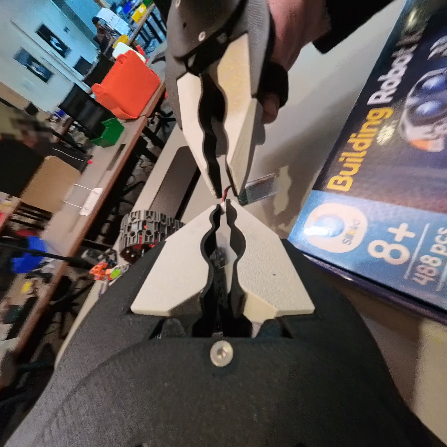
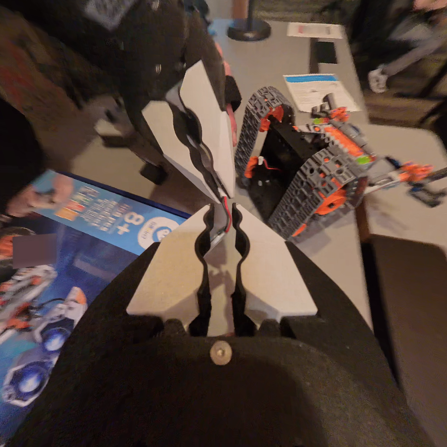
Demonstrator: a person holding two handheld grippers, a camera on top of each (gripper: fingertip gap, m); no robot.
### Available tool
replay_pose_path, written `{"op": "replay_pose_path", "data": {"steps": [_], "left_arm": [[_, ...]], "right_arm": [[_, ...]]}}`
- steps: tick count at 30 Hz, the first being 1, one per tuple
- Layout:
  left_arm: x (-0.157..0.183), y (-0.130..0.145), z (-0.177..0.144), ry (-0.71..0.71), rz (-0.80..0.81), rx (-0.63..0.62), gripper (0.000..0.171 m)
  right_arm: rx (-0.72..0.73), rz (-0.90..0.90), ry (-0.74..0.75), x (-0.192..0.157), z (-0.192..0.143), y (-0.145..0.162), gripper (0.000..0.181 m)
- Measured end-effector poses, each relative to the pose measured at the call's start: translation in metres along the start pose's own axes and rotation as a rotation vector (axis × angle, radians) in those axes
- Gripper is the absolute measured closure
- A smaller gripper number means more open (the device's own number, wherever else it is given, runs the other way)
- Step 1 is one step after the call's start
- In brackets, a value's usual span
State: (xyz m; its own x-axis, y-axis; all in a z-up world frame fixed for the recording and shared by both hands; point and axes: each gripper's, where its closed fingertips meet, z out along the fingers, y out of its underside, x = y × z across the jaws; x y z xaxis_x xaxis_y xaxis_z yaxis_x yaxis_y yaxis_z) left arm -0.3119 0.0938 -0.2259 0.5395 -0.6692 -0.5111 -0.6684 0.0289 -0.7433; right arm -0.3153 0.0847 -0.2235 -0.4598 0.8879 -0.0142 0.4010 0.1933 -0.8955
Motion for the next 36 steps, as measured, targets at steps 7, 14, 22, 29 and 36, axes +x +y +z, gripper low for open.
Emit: {"op": "replay_pose_path", "data": {"steps": [7,14,22,29,36], "left_arm": [[0.001,-0.018,-0.004,0.128,-0.185,0.055,0.169],[-0.009,-0.026,-0.005,0.054,-0.122,0.062,0.157],[-0.012,-0.031,-0.016,-0.025,0.128,0.054,0.159],[0.0,-0.034,-0.017,0.048,0.215,0.048,0.162],[0.007,-0.036,-0.017,0.093,0.248,0.042,0.162]], "right_arm": [[-0.059,-0.2,0.152,-0.006,-0.007,-0.006,0.181],[0.027,0.023,0.056,-0.008,-0.015,-0.011,0.181],[0.03,0.108,-0.056,-0.014,-0.02,-0.008,0.181],[0.014,0.121,-0.106,-0.02,-0.018,-0.006,0.181],[0.016,0.122,-0.143,-0.024,-0.019,-0.007,0.181]]}}
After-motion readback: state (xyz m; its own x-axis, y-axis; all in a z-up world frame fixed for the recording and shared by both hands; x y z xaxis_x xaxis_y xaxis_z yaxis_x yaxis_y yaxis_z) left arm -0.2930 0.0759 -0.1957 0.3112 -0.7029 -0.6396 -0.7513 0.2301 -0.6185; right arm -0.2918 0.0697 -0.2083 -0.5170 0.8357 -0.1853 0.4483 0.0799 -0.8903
